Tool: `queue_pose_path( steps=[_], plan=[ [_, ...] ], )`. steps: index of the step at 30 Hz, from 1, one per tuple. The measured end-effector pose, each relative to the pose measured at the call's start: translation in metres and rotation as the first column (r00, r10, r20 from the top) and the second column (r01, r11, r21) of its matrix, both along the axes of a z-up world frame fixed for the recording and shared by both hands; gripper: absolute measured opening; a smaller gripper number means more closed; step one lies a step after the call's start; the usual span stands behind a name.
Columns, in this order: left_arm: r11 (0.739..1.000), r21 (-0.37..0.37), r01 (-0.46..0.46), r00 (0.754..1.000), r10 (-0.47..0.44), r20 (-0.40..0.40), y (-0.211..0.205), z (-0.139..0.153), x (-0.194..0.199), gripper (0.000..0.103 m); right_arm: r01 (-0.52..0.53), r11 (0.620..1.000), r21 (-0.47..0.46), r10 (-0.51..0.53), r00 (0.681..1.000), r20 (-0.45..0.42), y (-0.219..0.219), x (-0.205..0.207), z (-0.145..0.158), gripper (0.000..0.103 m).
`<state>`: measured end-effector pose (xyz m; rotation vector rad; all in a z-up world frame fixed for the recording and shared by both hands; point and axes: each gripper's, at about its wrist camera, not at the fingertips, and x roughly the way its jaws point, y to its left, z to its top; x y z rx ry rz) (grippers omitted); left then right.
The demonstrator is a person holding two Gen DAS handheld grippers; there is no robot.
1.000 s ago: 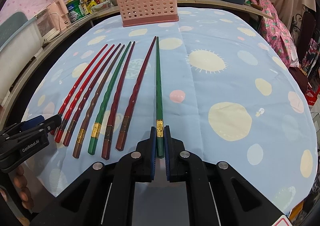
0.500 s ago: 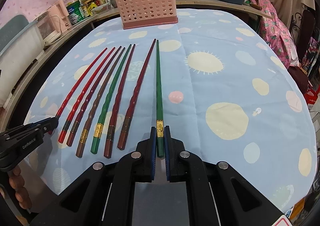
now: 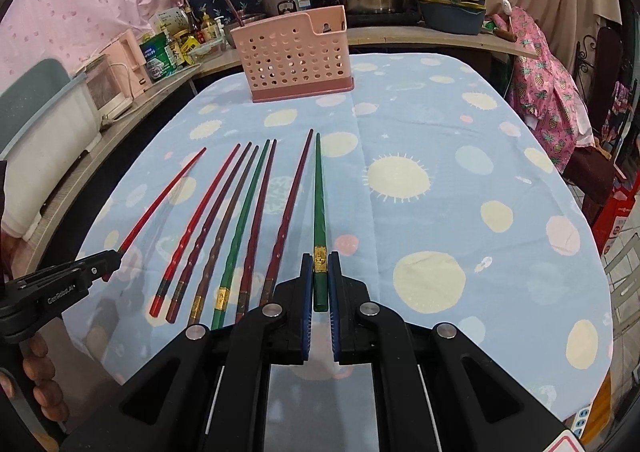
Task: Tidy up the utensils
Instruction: 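Lift both chopsticks and carry them above the pink basket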
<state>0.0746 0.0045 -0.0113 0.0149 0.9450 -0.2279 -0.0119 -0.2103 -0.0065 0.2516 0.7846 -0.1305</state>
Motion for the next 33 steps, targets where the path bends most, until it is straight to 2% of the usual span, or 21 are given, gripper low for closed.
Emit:
queue_pose_path(
  steps=[5,16,21,33],
  plan=[
    [1.0,-0.025,-0.014,0.998,0.015,0.054,0.005,0.027,0.004,0.008,0.011,1.0,0.022,-0.012,0.999,0.05,-0.011,0.003,0.024,0.007],
    [0.998,-0.061,-0.027,0.984,0.037,0.173,0.009,0.091,0.032,0.007,0.028,1.0,-0.005,-0.026,0.979,0.204,-0.036,0.027,0.094,0.007],
    [0.997,-0.074,-0.01,0.976,0.026,0.217,0.005,0.12,0.053,0.007,0.02,0.999,0.028,-0.027,0.967,0.255,-0.052,0.048,0.12,0.007],
    [0.992,-0.126,0.008,0.952,0.031,0.306,-0.012,0.195,0.116,0.007,0.001,1.0,0.03,-0.011,0.944,0.329,-0.07,0.105,0.171,0.007]
  ],
)
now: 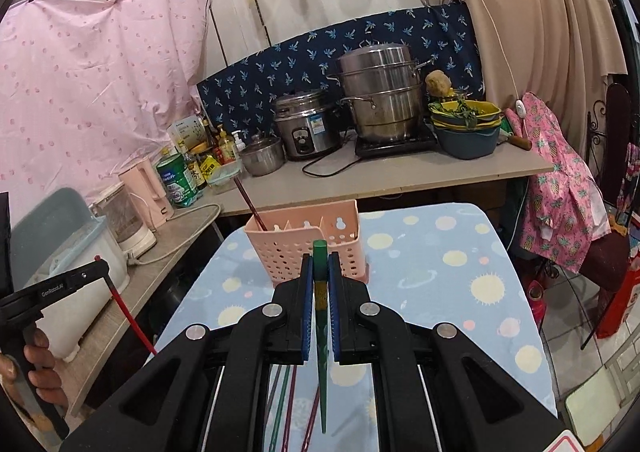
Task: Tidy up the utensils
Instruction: 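Lift both chopsticks and carry them above the pink basket, then lower both chopsticks into the basket and open both tools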
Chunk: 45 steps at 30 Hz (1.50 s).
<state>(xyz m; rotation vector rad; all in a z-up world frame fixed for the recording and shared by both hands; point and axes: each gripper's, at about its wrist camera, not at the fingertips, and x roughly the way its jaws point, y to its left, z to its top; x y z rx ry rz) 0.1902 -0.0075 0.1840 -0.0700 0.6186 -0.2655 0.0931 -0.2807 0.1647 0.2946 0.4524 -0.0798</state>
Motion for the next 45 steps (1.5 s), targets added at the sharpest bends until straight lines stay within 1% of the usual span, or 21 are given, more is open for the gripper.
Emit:
queue_pose_path(
  steps=[5,7,9,12,16,18,21,27,31,33,35,36,37,38,39,40,41,42,45],
  plan=[
    [1.0,-0.017,0.003,0.996,-0.001,0.094,-0.02,0.045,0.027,0.007,-0.006,1.0,0.013,0.005,0.998,0.06,-0.01,0.036,0.028,0.007],
    [0.999,-0.043,0.01,0.991,-0.004,0.133,-0.031,0.064,0.042,0.007,-0.005,1.0,0.021,0.003,0.996,0.085,-0.014,0.055,0.039,0.007],
    [0.997,-0.069,0.014,0.986,-0.002,0.165,-0.039,0.077,0.054,0.007,-0.006,0.999,0.04,0.002,0.994,0.11,-0.019,0.072,0.05,0.007],
    [0.995,-0.1,0.004,0.977,0.018,0.213,-0.053,0.093,0.078,0.007,-0.009,0.998,0.06,0.0,0.989,0.151,-0.025,0.099,0.065,0.007],
    [0.992,-0.126,-0.005,0.972,0.035,0.232,-0.066,0.1,0.108,0.007,0.001,0.997,0.072,-0.015,0.981,0.195,-0.033,0.131,0.08,0.007],
    [0.992,-0.127,-0.01,0.971,0.04,0.234,-0.071,0.098,0.123,0.007,0.008,0.998,0.069,-0.022,0.978,0.208,-0.036,0.145,0.083,0.007],
    [0.993,-0.117,-0.014,0.971,0.041,0.235,-0.08,0.088,0.14,0.007,0.004,0.997,0.08,-0.02,0.979,0.202,-0.041,0.166,0.08,0.007],
    [0.995,-0.094,-0.026,0.982,0.044,0.186,-0.091,0.051,0.17,0.007,-0.005,0.996,0.086,-0.006,0.991,0.131,-0.044,0.205,0.048,0.007],
    [0.997,-0.066,-0.027,0.99,0.036,0.134,-0.098,0.024,0.185,0.007,-0.009,0.995,0.1,0.002,0.997,0.072,-0.044,0.22,0.021,0.007],
    [0.998,-0.054,-0.022,0.994,0.028,0.109,-0.1,0.011,0.19,0.008,-0.008,0.996,0.089,0.003,0.999,0.048,-0.043,0.226,0.01,0.007],
    [0.998,-0.069,-0.013,0.996,0.019,0.091,-0.1,0.003,0.193,0.008,-0.012,0.997,0.075,0.01,0.999,0.032,-0.04,0.229,0.003,0.008],
    [0.997,-0.08,-0.013,0.996,0.019,0.083,-0.098,0.0,0.194,0.011,-0.01,0.997,0.071,0.007,0.999,0.031,-0.04,0.229,0.001,0.009],
    [0.996,-0.085,-0.011,0.997,0.017,0.07,-0.096,-0.002,0.195,0.014,0.001,0.998,0.063,-0.003,1.0,0.031,-0.04,0.228,0.0,0.014],
    [0.996,-0.087,-0.011,0.998,0.016,0.062,-0.096,-0.003,0.196,0.022,0.003,0.998,0.06,-0.005,0.999,0.033,-0.04,0.227,0.0,0.023],
    [0.996,-0.091,-0.017,0.998,0.022,0.058,-0.094,-0.002,0.195,0.028,0.006,0.998,0.058,-0.009,0.999,0.039,-0.04,0.225,0.001,0.028],
    [0.996,-0.09,-0.024,0.998,0.029,0.058,-0.093,-0.003,0.194,0.032,0.012,0.998,0.055,-0.015,0.999,0.046,-0.04,0.223,0.002,0.035],
    [0.996,-0.085,-0.03,0.998,0.035,0.058,-0.092,-0.002,0.194,0.036,0.011,0.999,0.052,-0.014,0.999,0.05,-0.04,0.221,0.004,0.036],
    [0.996,-0.079,-0.035,0.998,0.039,0.057,-0.092,-0.003,0.192,0.039,0.009,0.999,0.048,-0.012,0.999,0.051,-0.039,0.219,0.005,0.036],
    [0.997,-0.055,-0.045,0.997,0.048,0.056,-0.09,-0.004,0.186,0.043,0.004,0.999,0.037,-0.006,0.998,0.055,-0.037,0.211,0.008,0.04]
  ],
)
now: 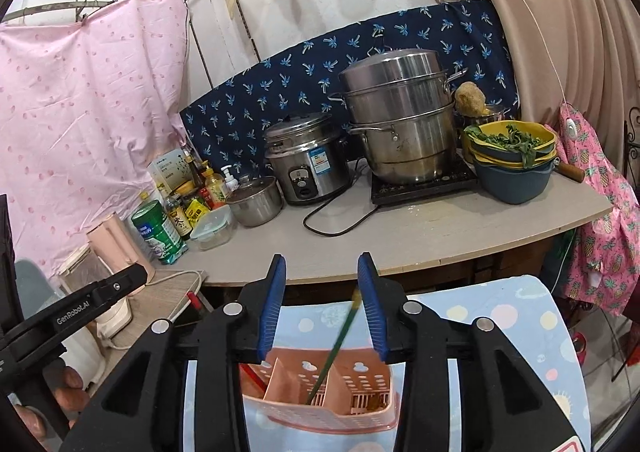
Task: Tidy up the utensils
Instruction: 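Lower both chopsticks into the basket and open both tools, then move both tools back over the remaining chopsticks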
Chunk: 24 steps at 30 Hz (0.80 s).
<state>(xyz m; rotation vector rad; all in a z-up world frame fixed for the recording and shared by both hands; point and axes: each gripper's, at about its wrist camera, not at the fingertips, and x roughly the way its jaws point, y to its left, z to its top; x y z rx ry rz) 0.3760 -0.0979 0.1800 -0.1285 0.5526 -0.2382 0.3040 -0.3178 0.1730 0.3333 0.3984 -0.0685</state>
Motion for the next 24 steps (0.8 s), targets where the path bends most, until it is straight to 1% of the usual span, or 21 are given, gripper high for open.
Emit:
queue_pose_path(
  steps=[4,7,11,14,15,21,24],
  plan=[
    [0.999,0.039,-0.004,1.0,0.004,-0.004,0.002,-0.002,-0.013,0.045,-0.002,1.0,-0.03,0.002,1.0,0.006,0.006,-0.017,0.005,0.043],
    [0.998,0.067,-0.006,1.0,0.007,-0.009,0.006,-0.004,-0.028,0.045,-0.006,0.999,-0.035,0.006,1.0,0.009,0.01,-0.035,0.007,0.046],
    [0.993,0.122,0.005,1.0,-0.005,0.0,0.011,-0.007,-0.059,0.045,-0.011,0.998,-0.06,0.011,1.0,-0.004,0.02,-0.063,0.006,0.046],
    [0.985,0.171,0.008,1.0,-0.009,0.005,0.016,-0.012,-0.084,0.048,-0.012,0.996,-0.085,0.01,1.0,-0.02,0.028,-0.09,0.001,0.047],
    [0.982,0.188,0.009,1.0,-0.01,0.002,0.018,-0.015,-0.094,0.049,-0.013,0.996,-0.092,0.01,1.0,-0.027,0.031,-0.1,-0.003,0.047],
    [0.972,0.234,0.024,0.999,-0.014,-0.046,0.037,-0.045,-0.147,0.05,-0.023,0.991,-0.132,0.012,0.997,-0.08,0.05,-0.157,-0.025,0.048],
    [0.97,0.24,0.035,0.997,-0.016,-0.079,0.047,-0.062,-0.169,0.05,-0.03,0.989,-0.145,0.015,0.994,-0.106,0.059,-0.18,-0.035,0.048]
  ],
)
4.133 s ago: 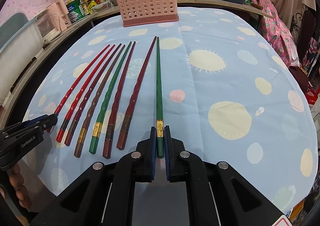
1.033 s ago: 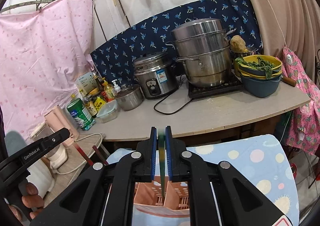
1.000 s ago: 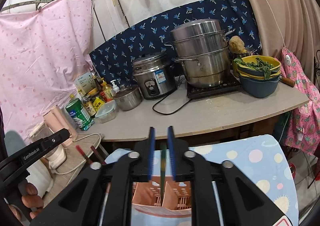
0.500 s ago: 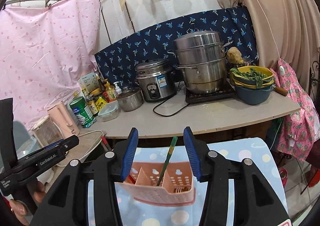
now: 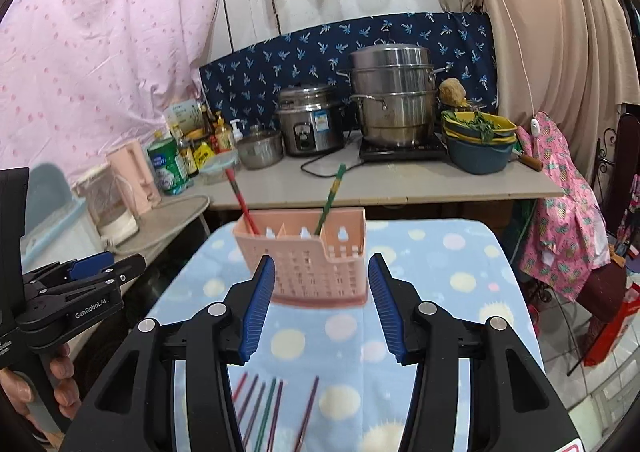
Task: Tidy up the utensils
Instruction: 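Move both tools back over the remaining chopsticks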
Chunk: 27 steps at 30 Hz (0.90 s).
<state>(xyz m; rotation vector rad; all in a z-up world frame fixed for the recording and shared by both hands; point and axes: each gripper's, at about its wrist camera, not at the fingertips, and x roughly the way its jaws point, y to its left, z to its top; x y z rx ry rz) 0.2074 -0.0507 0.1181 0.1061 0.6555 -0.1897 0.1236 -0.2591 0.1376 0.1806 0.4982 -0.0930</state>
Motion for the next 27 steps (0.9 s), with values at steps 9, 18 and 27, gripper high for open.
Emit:
queue_pose_path(
  steps=[9,18,27],
  plan=[
    [0.999,0.042,-0.001,0.998,0.004,-0.07,0.022,-0.051,-0.059,0.05,0.001,0.999,0.046,0.004,0.992,-0.122,0.022,-0.06,-0.059,0.048],
    [0.999,0.043,0.001,0.982,0.007,-0.187,0.036,-0.116,-0.099,0.051,0.011,0.998,0.06,0.005,0.965,-0.264,0.044,-0.089,-0.136,0.048],
    [0.999,0.048,0.015,0.975,-0.004,-0.222,0.038,-0.139,-0.118,0.051,0.001,0.997,0.072,0.023,0.944,-0.33,0.065,-0.102,-0.175,0.048]
  ],
)
